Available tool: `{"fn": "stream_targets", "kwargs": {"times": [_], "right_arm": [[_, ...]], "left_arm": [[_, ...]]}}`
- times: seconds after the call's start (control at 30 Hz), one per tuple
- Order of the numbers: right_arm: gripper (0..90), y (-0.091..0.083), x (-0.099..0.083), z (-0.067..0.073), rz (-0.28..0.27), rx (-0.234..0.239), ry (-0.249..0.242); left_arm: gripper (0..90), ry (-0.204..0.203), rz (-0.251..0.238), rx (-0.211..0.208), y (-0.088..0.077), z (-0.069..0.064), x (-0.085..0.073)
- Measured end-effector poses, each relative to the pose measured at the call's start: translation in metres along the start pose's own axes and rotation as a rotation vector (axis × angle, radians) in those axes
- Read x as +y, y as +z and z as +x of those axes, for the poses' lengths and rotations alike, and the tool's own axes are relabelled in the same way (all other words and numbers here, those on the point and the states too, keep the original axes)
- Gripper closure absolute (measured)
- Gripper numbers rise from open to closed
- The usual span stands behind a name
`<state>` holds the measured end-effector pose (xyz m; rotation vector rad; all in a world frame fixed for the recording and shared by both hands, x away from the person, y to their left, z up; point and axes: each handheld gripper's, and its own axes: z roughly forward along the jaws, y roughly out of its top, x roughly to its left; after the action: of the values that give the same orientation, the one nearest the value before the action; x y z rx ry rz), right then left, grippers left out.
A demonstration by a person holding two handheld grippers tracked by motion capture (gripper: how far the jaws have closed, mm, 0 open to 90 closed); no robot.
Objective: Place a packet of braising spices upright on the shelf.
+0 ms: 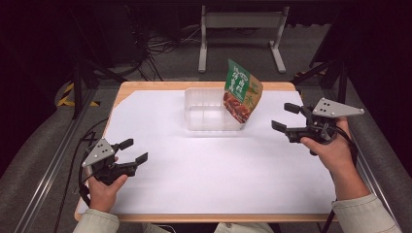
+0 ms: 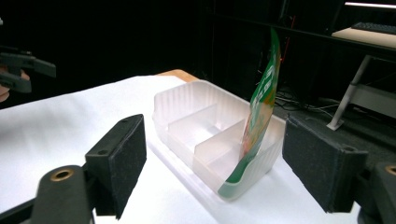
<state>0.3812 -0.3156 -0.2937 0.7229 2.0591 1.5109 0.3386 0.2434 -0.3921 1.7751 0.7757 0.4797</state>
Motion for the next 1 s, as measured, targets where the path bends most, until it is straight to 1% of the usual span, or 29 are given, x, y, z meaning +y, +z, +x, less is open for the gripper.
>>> {"fn": "stream_targets", "kwargs": {"times": [0.07, 0.13, 0.2, 0.27, 0.33, 0.37, 0.4, 0.73, 0.83, 0.87, 0.9, 1.0], "right_arm": [[22.2, 0.000, -0.007, 0.002, -0.006, -0.008, -0.003], [22.2, 0.000, -0.014, 0.003, -0.014, -0.005, 0.009], [22.2, 0.001, -0.022, 0.004, -0.019, -0.006, 0.010], [22.2, 0.003, -0.031, 0.004, -0.013, 0.000, 0.025], [22.2, 0.005, -0.037, 0.004, -0.006, -0.005, 0.024], [22.2, 0.005, -0.037, 0.004, -0.006, -0.005, 0.024], [22.2, 0.005, -0.045, 0.004, -0.005, -0.005, 0.038], [22.2, 0.005, -0.072, 0.008, -0.014, -0.003, 0.063], [22.3, 0.007, -0.081, 0.009, 0.005, -0.008, 0.059], [22.3, 0.008, -0.088, 0.009, 0.009, -0.012, 0.057], [22.3, 0.008, -0.088, 0.009, 0.009, -0.012, 0.057], [23.2, 0.010, -0.099, 0.010, 0.024, -0.023, 0.047]], "left_arm": [[25.4, 0.001, -0.001, -0.003, 0.000, 0.000, 0.000], [25.1, 0.001, -0.003, -0.006, 0.000, -0.001, 0.000], [25.0, 0.003, -0.004, -0.006, 0.000, -0.001, 0.000], [25.0, 0.002, -0.003, -0.004, 0.000, 0.000, -0.001], [25.0, 0.002, -0.003, -0.003, 0.000, 0.000, -0.001], [25.0, 0.002, -0.001, -0.001, 0.000, 0.000, -0.001], [24.9, 0.000, 0.000, 0.000, -0.001, 0.000, -0.001], [24.6, -0.001, -0.007, -0.005, 0.000, 0.000, -0.002], [24.3, -0.005, -0.011, -0.007, 0.000, 0.000, -0.003], [24.2, -0.005, -0.011, -0.008, 0.000, 0.000, -0.003], [24.2, -0.005, -0.012, -0.007, 0.000, 0.000, -0.003], [24.0, -0.006, -0.017, -0.008, -0.001, 0.001, -0.003]]}}
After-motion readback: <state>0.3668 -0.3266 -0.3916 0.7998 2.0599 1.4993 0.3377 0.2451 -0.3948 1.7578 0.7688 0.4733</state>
